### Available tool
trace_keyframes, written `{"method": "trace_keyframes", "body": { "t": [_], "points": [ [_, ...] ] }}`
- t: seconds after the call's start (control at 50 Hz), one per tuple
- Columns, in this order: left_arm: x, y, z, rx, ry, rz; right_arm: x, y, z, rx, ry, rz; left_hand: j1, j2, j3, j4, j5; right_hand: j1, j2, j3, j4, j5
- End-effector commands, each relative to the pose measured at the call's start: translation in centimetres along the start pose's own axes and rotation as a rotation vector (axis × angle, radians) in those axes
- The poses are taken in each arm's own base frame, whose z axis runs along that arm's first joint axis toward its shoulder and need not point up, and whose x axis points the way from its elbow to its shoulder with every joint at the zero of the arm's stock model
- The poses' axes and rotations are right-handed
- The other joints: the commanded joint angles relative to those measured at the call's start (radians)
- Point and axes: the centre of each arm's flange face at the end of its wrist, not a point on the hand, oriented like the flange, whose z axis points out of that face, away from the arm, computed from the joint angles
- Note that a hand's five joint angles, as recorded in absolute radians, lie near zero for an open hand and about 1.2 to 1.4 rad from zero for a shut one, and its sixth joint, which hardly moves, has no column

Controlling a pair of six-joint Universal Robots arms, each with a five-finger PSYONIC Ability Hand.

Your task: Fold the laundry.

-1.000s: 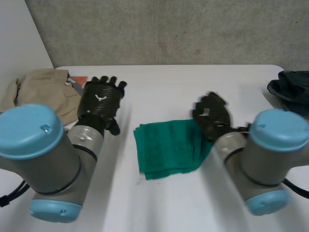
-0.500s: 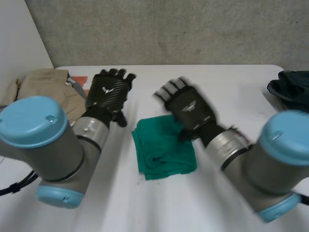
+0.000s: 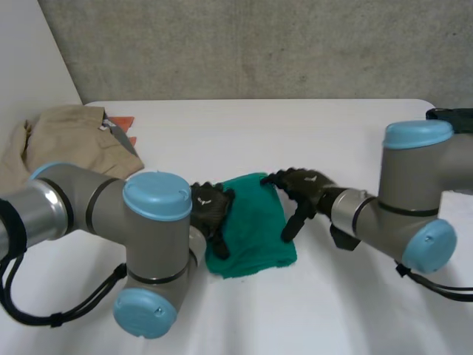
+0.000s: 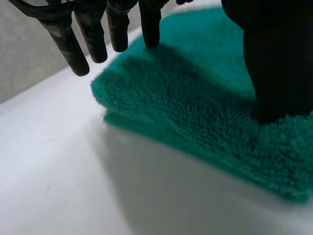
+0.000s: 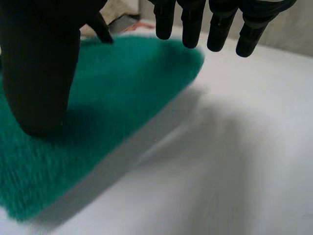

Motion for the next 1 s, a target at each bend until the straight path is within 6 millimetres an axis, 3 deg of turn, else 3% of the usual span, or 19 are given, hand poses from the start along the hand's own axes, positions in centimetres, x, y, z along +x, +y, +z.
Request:
{"method": "trace_keyframes", "body": {
  "t": [0.02, 0.14, 0.2, 0.26, 0.32, 0.38, 0.46, 0.56, 0.64, 0.82, 1.0],
  "points": [
    [-0.2, 0.9, -0.4, -0.031, -0.012, 0.069, -0.6, 2.0, 1.2, -0.056, 0.03, -0.142, 0.008, 0.002, -0.004, 0.005, -0.015, -0.055, -0.035, -0.032, -0.033, -0.043],
    [-0.2, 0.8, -0.5, -0.027, -0.008, 0.108, -1.0, 1.0, 0.8, -0.047, 0.101, -0.277, 0.005, -0.001, -0.007, 0.002, -0.018, -0.055, -0.035, -0.032, -0.033, -0.043],
    [-0.2, 0.0, -0.8, -0.005, -0.01, 0.106, -1.6, -1.0, -0.3, 0.01, 0.122, -0.31, -0.007, -0.013, -0.019, -0.009, -0.03, -0.045, -0.024, -0.021, -0.022, -0.033],
    [-0.8, -2.5, -1.7, 0.069, -0.022, 0.083, -2.0, -3.0, -1.7, 0.086, 0.141, -0.335, -0.013, -0.019, -0.024, -0.015, -0.036, -0.045, -0.024, -0.021, -0.022, -0.033],
    [-1.4, -6.1, -3.5, 0.188, 0.003, 0.06, -2.7, -3.5, -2.7, 0.156, 0.149, -0.361, -0.022, -0.027, -0.033, -0.024, -0.044, -0.051, -0.03, -0.027, -0.028, -0.038],
    [-1.6, -7.9, -4.5, 0.253, 0.035, 0.052, -4.1, -4.0, -4.4, 0.251, 0.16, -0.403, -0.022, -0.027, -0.033, -0.024, -0.044, -0.055, -0.035, -0.032, -0.033, -0.043],
    [-2.2, -9.3, -5.5, 0.31, 0.091, 0.043, -6.3, -2.4, -5.8, 0.299, 0.131, -0.431, -0.022, -0.027, -0.033, -0.024, -0.044, -0.055, -0.035, -0.032, -0.033, -0.043],
    [-3.1, -9.3, -5.3, 0.316, 0.144, 0.032, -8.6, 2.4, -5.9, 0.238, 0.066, -0.46, -0.016, -0.022, -0.027, -0.018, -0.039, -0.048, -0.027, -0.024, -0.025, -0.036],
    [-3.0, -8.8, -5.1, 0.304, 0.173, 0.013, -8.4, 5.0, -4.8, 0.183, 0.08, -0.458, -0.01, -0.016, -0.022, -0.012, -0.033, -0.042, -0.021, -0.019, -0.02, -0.03],
    [-2.8, -8.3, -5.0, 0.288, 0.185, -0.005, -7.1, 6.1, -1.9, 0.196, 0.147, -0.491, -0.016, -0.022, -0.027, -0.018, -0.039, 0.025, 0.046, 0.049, 0.048, 0.038],
    [-2.8, -8.3, -4.9, 0.286, 0.184, -0.007, -6.8, 5.7, -0.4, 0.227, 0.152, -0.525, -0.019, -0.025, -0.03, -0.021, -0.042, 0.172, 0.193, 0.196, 0.195, 0.185]
  ]
}}
